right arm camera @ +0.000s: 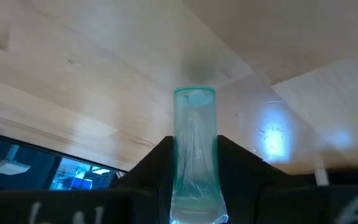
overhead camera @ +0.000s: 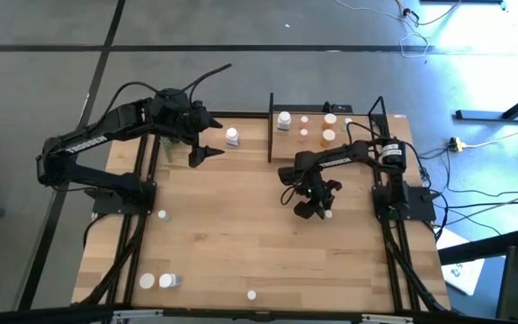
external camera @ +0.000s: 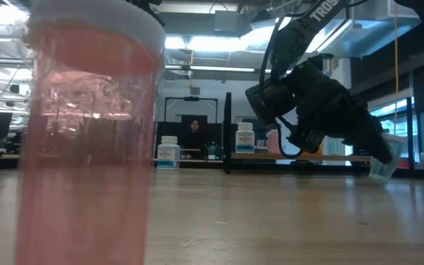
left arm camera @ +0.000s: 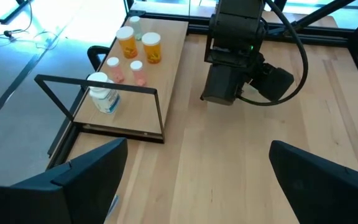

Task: Pick and place medicine bottles onto shelf by color
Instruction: Put the right blue pill bottle on the shelf aligned with the other blue pill bottle

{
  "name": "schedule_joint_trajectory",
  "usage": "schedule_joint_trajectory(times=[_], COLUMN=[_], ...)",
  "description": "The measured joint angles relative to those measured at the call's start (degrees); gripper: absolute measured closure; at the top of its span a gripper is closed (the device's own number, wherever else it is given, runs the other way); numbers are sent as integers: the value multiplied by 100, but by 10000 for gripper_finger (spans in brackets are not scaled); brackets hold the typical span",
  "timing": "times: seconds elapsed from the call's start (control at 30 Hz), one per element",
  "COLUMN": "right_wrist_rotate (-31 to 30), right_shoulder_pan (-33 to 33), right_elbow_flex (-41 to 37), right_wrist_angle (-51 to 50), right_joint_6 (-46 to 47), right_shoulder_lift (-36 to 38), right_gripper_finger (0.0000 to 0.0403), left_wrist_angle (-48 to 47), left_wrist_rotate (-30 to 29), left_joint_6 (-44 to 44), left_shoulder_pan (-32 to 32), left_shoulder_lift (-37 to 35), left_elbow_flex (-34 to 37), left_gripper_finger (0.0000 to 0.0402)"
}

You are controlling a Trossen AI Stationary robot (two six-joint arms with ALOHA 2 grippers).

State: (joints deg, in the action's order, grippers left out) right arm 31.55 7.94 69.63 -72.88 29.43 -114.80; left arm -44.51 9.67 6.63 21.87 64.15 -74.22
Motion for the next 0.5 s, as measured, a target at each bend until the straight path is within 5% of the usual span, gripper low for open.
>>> schedule_joint_trajectory(times=[0.5], right_wrist_rotate=[160], right_shoulder_pan=[20], right_elbow_flex=[0], right_wrist_angle=[-548], right_joint_6=[-186], right_shoulder_lift=[2], right_gripper_finger=[192], left_wrist_angle=[2], left_wrist_rotate=[0], left_joint_6=[0], left_shoulder_pan=[0], left_shoulder_lift=[1], left_elbow_flex=[0], left_gripper_finger=[14])
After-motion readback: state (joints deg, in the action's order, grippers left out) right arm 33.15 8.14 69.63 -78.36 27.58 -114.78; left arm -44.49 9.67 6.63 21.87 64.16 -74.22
